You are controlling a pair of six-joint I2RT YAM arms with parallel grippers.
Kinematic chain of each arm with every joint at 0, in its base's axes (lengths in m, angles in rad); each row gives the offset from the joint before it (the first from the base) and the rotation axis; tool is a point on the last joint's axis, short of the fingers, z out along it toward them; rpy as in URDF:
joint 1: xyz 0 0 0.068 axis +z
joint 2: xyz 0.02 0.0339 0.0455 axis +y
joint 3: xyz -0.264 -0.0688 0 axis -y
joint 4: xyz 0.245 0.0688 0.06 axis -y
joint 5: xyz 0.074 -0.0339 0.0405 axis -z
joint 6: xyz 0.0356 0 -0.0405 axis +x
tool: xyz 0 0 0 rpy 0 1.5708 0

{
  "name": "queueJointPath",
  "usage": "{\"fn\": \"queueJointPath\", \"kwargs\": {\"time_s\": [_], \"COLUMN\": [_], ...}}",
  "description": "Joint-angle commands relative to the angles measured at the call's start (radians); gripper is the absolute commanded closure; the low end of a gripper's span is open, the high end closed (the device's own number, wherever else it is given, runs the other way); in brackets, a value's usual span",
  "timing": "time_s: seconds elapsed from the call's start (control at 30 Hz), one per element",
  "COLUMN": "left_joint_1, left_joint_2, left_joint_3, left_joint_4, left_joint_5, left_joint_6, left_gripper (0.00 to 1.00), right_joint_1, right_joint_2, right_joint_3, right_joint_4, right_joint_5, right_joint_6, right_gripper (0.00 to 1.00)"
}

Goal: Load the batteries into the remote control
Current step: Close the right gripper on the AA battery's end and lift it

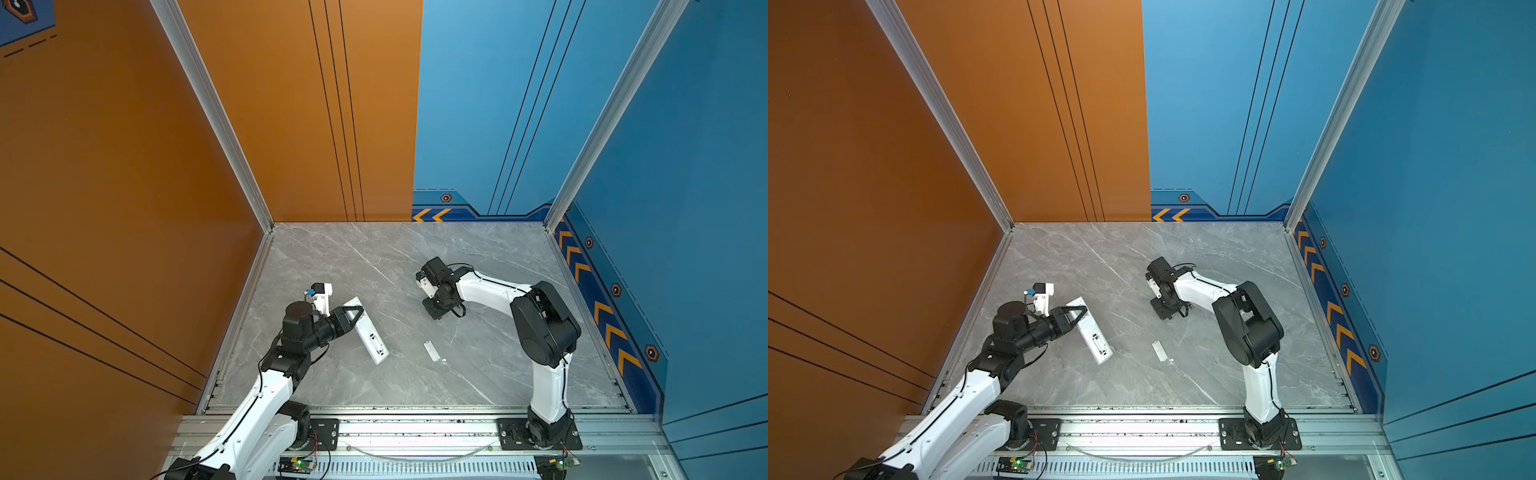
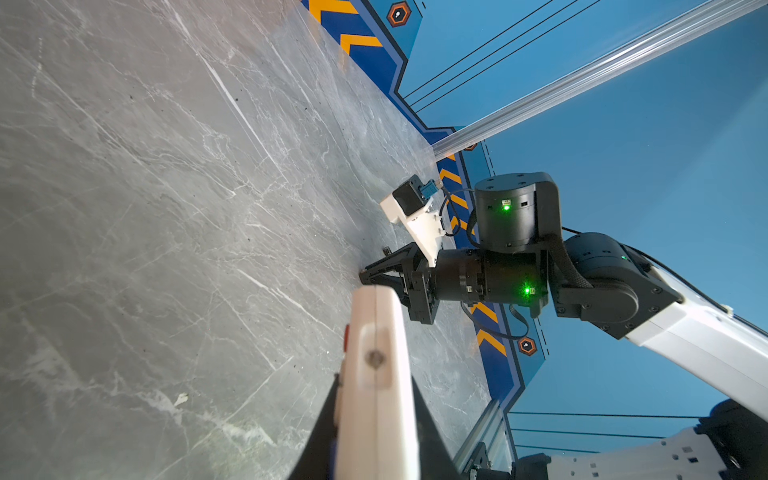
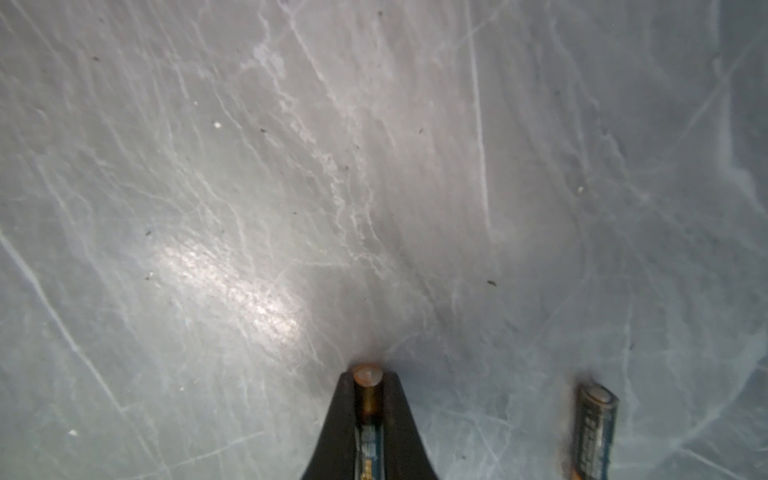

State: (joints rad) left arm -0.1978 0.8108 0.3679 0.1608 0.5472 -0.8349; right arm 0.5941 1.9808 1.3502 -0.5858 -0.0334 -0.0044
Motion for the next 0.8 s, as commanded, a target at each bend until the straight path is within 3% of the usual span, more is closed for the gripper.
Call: {"fn": "queueJointPath", "kwargs": {"time_s": [0.0,0.4,0.77], "left_joint_1": [-0.006,-0.003,-0.002], "left_joint_2": [-0.013,0.003,0.005], "left_joint_3": [0.020,0.024,0.023], "left_joint_4": [0.012,0.022,0.021], "left_joint_5": [-0.004,-0.001,-0.001], "left_joint_6": [0.014,0.023,0.022], "left_gripper": [1.00,1.00,1.00], "right_joint_1": [-0.005,-0.005,-0.006], "right_joint_2": [0.025,0.006,-0.019], "right_joint_3": [-0.002,-0.011,-0.022], "right_joint_4": [-0.054,-0.052,-0.052], "right_joint_5": [0.006,-0.007,-0.014], "right_joint_6": [-0.018,-0.017,-0.017], "right_gripper": [0.93,1.00,1.00]}}
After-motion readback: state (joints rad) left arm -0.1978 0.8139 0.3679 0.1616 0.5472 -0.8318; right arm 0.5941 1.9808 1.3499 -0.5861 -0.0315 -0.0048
